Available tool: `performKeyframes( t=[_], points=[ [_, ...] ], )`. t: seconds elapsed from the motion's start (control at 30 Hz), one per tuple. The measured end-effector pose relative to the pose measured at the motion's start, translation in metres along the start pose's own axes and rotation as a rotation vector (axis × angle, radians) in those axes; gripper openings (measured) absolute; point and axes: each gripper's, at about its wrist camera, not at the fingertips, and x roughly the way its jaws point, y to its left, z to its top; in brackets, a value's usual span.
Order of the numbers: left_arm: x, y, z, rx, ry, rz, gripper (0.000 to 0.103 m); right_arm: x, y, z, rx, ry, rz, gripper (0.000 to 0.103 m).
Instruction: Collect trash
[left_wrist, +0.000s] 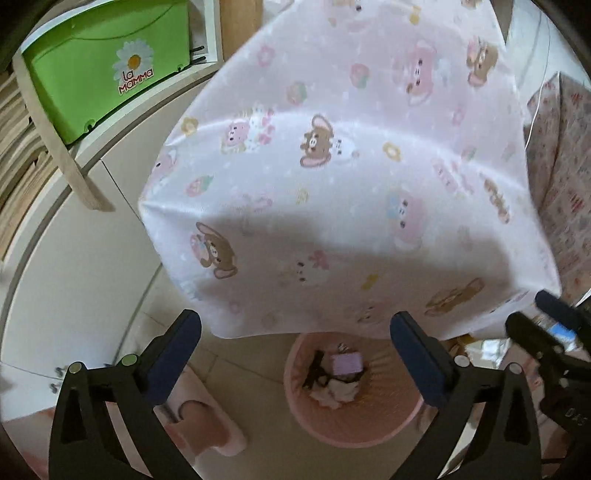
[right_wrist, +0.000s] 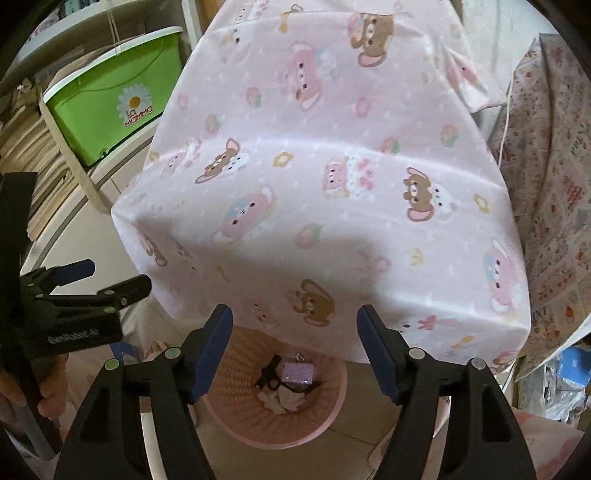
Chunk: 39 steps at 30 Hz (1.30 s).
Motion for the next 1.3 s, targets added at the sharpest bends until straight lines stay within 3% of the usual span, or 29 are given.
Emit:
performKeyframes(
  t=[0.17, 0.43, 0.9, 1.07, 1.3],
  points=[
    [-0.014, -0.003, 0.003, 0.028, -0.064, 0.023, 0.102, -0.004, -0.001, -0.003, 0.031, -0.034, -0.020, 0.090],
    [-0.022, -0.013, 0.000, 0.070, -0.129, 0.013, 0.102, -0.002, -0.010, 0.001, 0.077, -0.054, -0.050, 0.103],
    [-0.023, -0.024, -0.004, 0.125, -0.164, 0.034, 0.102, -0.001, -0.012, -0.001, 0.068, -0.053, -0.076, 0.103],
    [-0.024, -0.020, -0.003, 0.087, -0.155, 0.008, 0.102, -0.001, -0.014, -0.001, 0.078, -0.058, -0.080, 0.103],
    [-0.025, -0.021, -0.003, 0.097, -0.170, 0.026, 0.102, 0.000, -0.016, 0.000, 0.085, -0.053, -0.079, 0.103]
  ],
)
